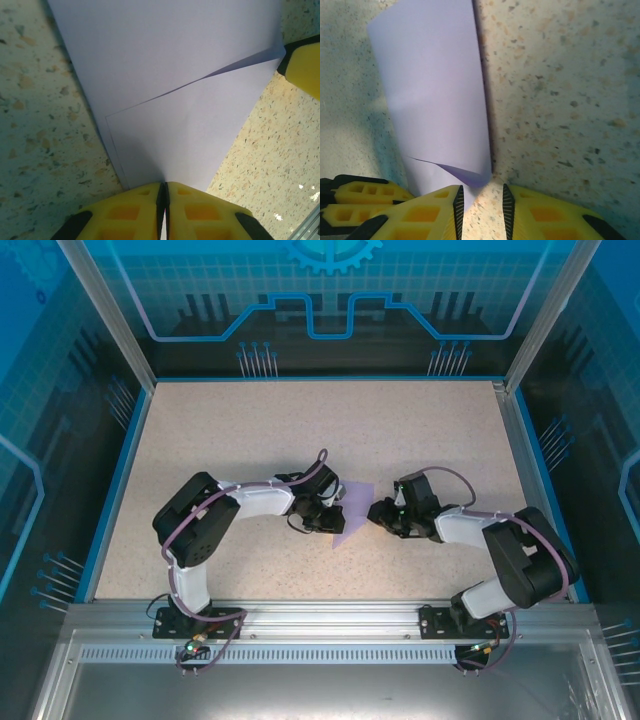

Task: Fold a paper plane with a square sheet of paper (pick it up from the middle)
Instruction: Third fold the triangle at the center of the table, then fourth fold the wing at the center of the table.

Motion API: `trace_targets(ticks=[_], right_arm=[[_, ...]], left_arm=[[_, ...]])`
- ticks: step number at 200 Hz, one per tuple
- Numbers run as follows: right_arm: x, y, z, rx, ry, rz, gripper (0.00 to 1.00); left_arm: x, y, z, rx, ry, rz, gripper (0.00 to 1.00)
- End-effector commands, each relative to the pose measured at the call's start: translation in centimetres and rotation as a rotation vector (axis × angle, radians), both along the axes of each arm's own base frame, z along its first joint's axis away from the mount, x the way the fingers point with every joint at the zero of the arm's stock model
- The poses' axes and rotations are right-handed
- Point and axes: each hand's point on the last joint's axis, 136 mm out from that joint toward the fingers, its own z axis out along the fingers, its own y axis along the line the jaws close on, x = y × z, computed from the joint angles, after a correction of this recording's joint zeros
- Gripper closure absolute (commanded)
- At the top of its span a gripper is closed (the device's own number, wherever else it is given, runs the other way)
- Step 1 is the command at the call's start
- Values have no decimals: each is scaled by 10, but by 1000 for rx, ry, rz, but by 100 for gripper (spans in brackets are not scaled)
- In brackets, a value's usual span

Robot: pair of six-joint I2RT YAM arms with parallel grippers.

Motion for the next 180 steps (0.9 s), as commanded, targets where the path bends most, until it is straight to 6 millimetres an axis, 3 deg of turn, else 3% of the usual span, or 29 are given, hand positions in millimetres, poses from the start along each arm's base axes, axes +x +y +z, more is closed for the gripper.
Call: trace_targets(ticks=[1,113,180], right_arm=[[12,8,11,48,-24,7,72],[11,18,16,64,-25,36,78],[-1,6,5,-46,29,16,75]], left_arm=[[-18,20,-27,85,66,2,87],[-20,22,-31,91,80,-5,87],[-20,22,-33,89,89,-6,87]])
